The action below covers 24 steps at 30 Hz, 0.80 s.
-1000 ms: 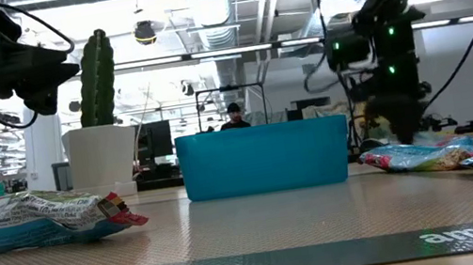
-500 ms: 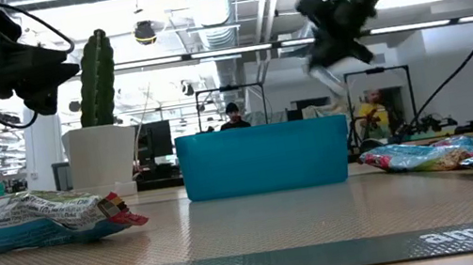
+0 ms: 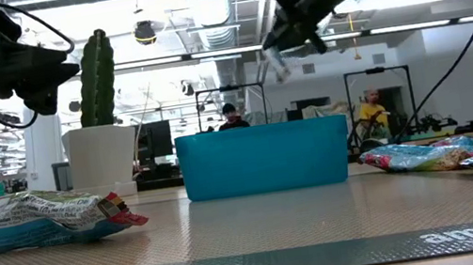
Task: Pick and place Granola Bars by type
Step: Put the yellow granola bar into the top transparent bin
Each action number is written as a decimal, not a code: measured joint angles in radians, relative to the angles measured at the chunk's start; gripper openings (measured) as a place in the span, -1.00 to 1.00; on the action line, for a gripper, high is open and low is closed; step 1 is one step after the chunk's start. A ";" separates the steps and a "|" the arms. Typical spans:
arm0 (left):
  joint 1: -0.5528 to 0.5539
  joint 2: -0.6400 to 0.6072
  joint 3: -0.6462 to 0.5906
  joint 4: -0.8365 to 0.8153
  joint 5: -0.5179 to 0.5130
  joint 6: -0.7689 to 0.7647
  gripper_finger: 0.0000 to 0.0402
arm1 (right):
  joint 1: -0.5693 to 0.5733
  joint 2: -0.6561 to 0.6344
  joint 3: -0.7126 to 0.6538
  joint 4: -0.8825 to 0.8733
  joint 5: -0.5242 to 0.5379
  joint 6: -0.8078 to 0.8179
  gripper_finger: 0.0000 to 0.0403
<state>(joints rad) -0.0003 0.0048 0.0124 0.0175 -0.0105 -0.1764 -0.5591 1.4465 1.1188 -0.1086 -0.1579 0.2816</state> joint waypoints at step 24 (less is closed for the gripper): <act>0.000 0.000 0.000 0.000 0.000 0.000 -0.36 | -0.027 0.394 0.358 -0.101 0.058 -0.230 -0.76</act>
<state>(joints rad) -0.0002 0.0045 0.0124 0.0174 -0.0105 -0.1762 -0.5865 1.8400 1.4769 -0.2099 -0.1004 0.0517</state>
